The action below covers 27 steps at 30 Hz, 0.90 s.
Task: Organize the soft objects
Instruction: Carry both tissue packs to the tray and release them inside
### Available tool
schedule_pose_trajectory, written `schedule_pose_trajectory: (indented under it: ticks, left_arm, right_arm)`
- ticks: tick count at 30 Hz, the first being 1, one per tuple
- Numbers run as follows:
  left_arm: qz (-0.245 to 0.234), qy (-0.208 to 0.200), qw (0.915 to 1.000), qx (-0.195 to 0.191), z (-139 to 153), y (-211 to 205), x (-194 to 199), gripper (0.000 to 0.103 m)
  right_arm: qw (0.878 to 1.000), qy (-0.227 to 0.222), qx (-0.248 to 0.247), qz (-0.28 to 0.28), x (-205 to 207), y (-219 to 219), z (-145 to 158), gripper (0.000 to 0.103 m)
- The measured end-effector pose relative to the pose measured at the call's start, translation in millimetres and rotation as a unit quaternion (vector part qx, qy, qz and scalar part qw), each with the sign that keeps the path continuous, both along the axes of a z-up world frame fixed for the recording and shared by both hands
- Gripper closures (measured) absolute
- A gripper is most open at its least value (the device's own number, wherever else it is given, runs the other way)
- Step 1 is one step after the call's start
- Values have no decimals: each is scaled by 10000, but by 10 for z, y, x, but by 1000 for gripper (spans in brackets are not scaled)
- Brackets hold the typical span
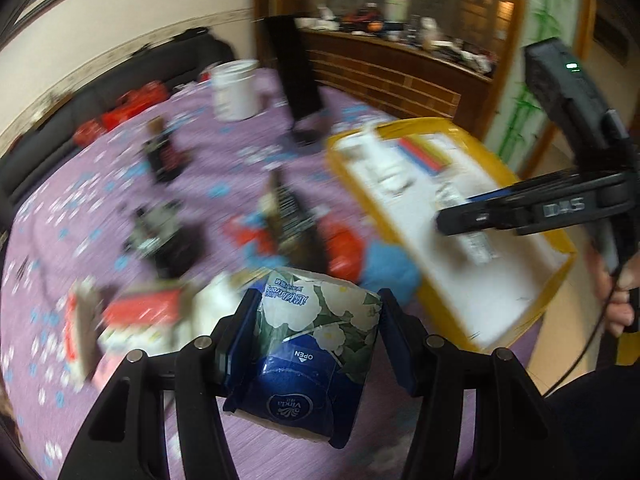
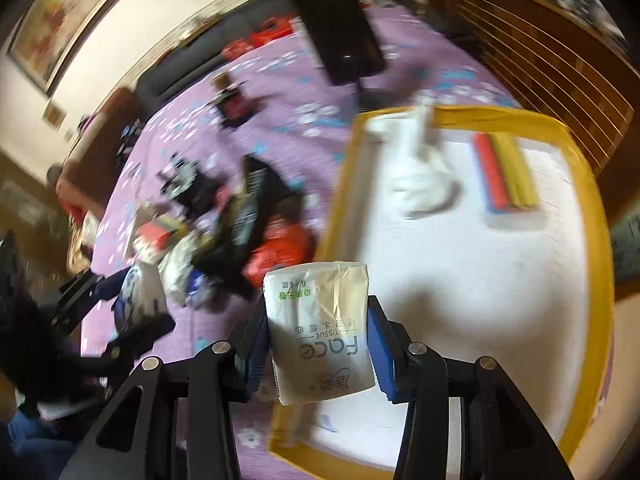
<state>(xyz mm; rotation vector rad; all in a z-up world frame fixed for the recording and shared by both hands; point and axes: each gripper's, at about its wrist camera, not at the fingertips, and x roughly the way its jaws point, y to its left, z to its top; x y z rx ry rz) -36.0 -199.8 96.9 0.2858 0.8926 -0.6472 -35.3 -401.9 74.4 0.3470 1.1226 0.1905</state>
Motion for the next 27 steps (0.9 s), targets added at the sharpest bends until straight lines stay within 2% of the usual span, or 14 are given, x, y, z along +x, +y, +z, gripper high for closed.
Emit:
schedule_pose_trajectory:
  ticks: [4, 10, 19, 27]
  left_arm:
    - [-467, 108, 9988, -73, 9, -456, 34, 46]
    - [-809, 260, 9964, -7, -128, -989, 152, 46]
    - [-884, 457, 9947, 259, -436, -1618, 335, 46]
    - [-712, 419, 9956, 441, -588, -1770, 454, 46]
  right_arm:
    - [9990, 55, 22, -446, -40, -299, -47, 55]
    - [9948, 156, 50, -1006, -81, -718, -148, 55]
    - [9910, 305, -211, -1283, 123, -1096, -321, 54]
    - [9905, 402, -305, -1282, 311, -1185, -467, 54]
